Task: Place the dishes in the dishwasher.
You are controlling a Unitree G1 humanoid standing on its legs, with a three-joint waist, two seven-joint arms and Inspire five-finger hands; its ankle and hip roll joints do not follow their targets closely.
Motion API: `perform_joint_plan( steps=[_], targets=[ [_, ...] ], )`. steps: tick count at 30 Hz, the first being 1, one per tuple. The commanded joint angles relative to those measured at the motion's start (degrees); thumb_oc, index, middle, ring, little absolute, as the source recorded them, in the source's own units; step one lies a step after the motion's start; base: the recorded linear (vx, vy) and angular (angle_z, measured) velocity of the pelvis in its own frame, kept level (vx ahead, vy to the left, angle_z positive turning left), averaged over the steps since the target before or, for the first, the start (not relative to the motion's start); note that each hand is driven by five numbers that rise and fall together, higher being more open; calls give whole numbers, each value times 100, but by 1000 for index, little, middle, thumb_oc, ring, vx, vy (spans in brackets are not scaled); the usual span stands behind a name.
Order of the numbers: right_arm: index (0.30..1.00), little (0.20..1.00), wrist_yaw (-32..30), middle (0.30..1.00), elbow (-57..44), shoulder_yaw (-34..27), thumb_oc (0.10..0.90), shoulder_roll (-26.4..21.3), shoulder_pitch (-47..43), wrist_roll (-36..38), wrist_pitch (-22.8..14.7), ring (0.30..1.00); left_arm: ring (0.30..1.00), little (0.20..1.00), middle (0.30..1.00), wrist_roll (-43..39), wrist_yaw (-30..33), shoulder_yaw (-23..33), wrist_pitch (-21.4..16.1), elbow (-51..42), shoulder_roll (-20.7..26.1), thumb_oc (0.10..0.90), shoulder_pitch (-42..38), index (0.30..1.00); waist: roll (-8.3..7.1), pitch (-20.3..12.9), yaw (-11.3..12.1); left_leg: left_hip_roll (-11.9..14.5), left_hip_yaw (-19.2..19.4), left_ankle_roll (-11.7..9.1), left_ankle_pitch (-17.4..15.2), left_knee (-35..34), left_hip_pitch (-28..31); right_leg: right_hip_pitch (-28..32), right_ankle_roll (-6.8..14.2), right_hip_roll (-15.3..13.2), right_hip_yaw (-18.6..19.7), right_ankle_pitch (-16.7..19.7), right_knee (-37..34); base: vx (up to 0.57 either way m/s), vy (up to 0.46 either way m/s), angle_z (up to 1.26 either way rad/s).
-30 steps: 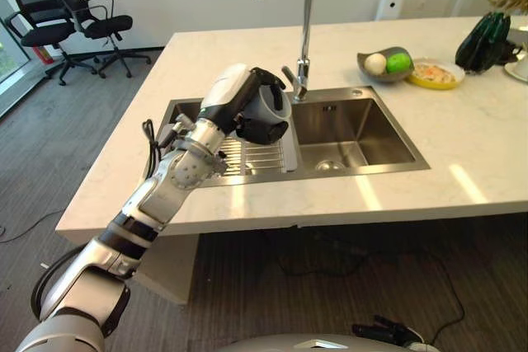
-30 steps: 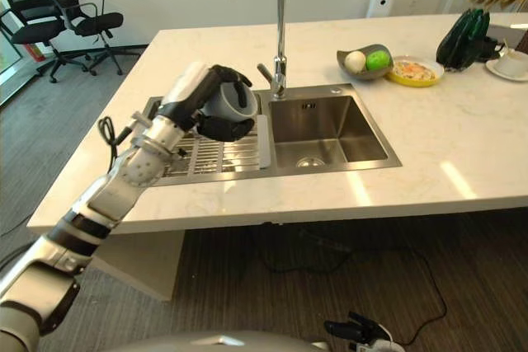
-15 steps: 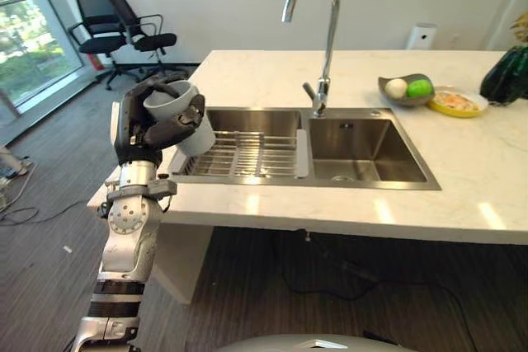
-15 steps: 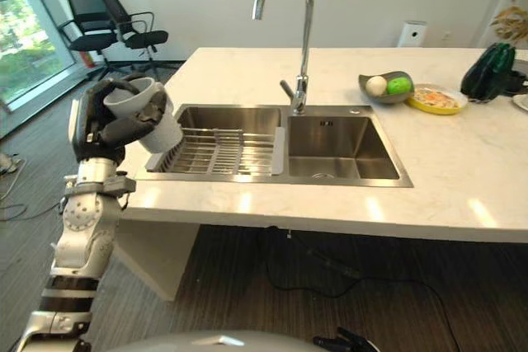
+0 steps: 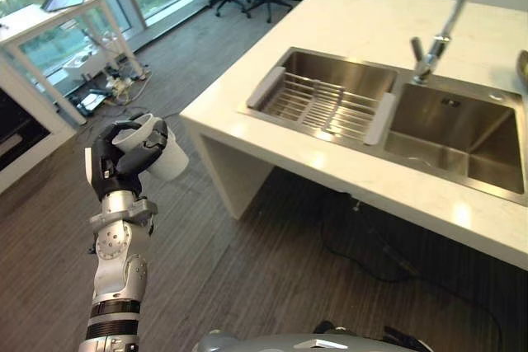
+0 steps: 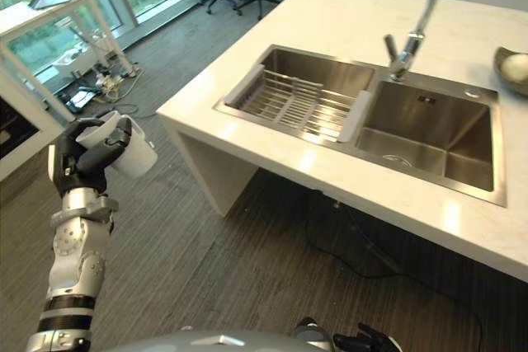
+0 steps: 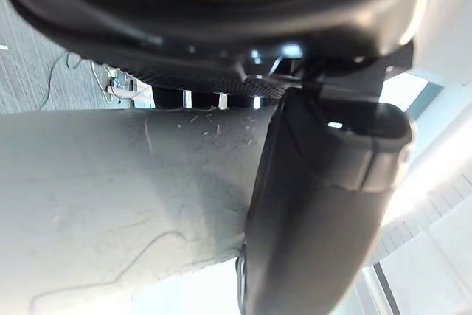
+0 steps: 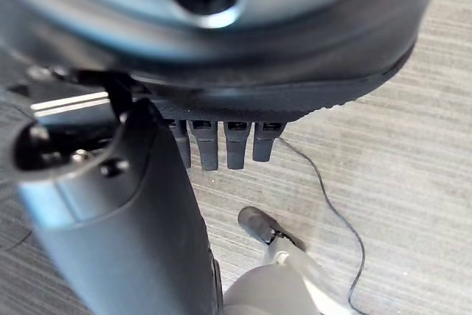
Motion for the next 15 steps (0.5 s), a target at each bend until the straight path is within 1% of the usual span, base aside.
perform_joint_plan(
  steps=[1,2,4,5,6,7,8,9,10,11,12,13,14,15],
  targets=[
    [900,900,23,900,-120,-109,800,427,-111,347,-167,900,300,300,300,860,6,153,-541,-946,803,400,-420,300,30,-417,-29,30,128,95,-363,-181,-147,-138,707,-280,28,-111,-224,-99,390,160],
    [900,900,18,900,-88,-157,800,430,-127,338,-162,900,300,300,300,1071,-25,102,-518,-1035,856,400,-400,300,16,-443,-84,32,256,146,-435,-269,-181,-150,762,-407,-77,0,-220,-100,399,217],
    [900,900,19,900,-83,-160,800,435,-128,335,-163,900,300,300,300,1093,-16,98,-509,-1050,851,400,-394,300,9,-453,-96,9,245,166,-449,-281,-193,-152,780,-428,-93,24,-221,-9,272,197],
    [900,900,-7,900,65,-208,800,449,-192,198,-125,900,300,300,300,1468,-104,30,-470,-1188,913,400,-273,300,-7,-478,-77,-206,203,346,-747,-383,-309,-135,917,-651,-164,261,-202,22,558,143],
    [900,900,-29,900,205,-207,800,461,-261,144,-93,900,300,300,300,1508,-109,-32,-481,-1192,887,400,-264,300,-33,-463,-57,-366,94,448,-891,-389,-389,-117,984,-776,-137,363,-176,17,712,98],
    [900,900,-25,900,305,-229,800,487,-327,111,-73,900,300,300,300,1601,-154,-83,-479,-1253,894,400,-251,300,-52,-452,-21,-424,94,496,-933,-404,-441,-92,1041,-883,-179,427,-108,68,666,60],
    [900,900,-24,900,452,-268,800,553,-470,4,-74,900,300,300,300,1787,-249,-286,-485,-1415,941,400,-249,300,-119,-417,23,-663,-66,665,-1092,-527,-541,-91,1211,-1169,-93,526,310,59,514,69],
    [900,900,-26,900,460,-278,800,559,-478,-2,-76,900,300,300,300,1793,-248,-290,-477,-1430,939,400,-247,300,-133,-416,15,-703,-79,692,-1108,-544,-541,-103,1238,-1227,-96,521,368,202,614,91],
    [900,900,-50,900,466,-211,800,564,-619,-38,-77,900,300,300,300,1781,-269,-603,-492,-1461,916,400,-360,300,-116,-337,-171,-955,-406,793,-1216,-772,-497,-369,1399,-1273,757,619,855,132,287,118],
    [900,900,-49,900,477,-223,800,562,-643,-37,-79,900,300,300,300,1787,-260,-614,-500,-1439,914,400,-394,300,-131,-335,-151,-1002,-381,819,-1205,-811,-497,-427,1403,-1331,788,603,924,215,409,132],
    [900,900,-48,900,455,-205,800,520,-740,-3,-95,900,300,300,300,1732,-317,-922,-525,-1435,896,400,-585,300,-54,-298,-309,-1116,-742,861,-1197,-943,-477,-630,1407,-1123,1707,375,1131,274,390,135],
    [900,900,-112,900,460,-165,800,455,-776,54,-150,900,300,300,300,1524,-398,-1431,-571,-1405,792,400,-848,300,41,-191,-513,-1323,-1416,996,-1243,-1015,-449,-869,1309,-580,3137,-279,1331,264,414,194],
    [900,900,-134,900,432,-133,800,416,-791,97,-188,900,300,300,300,1463,-471,-1767,-579,-1290,759,400,-1075,300,45,-122,-587,-1407,-1629,1091,-1191,-1031,-501,-980,1149,-277,3553,-471,1263,182,269,267],
    [900,900,-133,900,433,-145,800,416,-794,98,-189,900,300,300,300,1462,-468,-1783,-590,-1268,756,400,-1099,300,51,-119,-592,-1400,-1647,1088,-1191,-1029,-507,-974,1144,-274,3534,-479,1265,56,84,260]
  ],
)
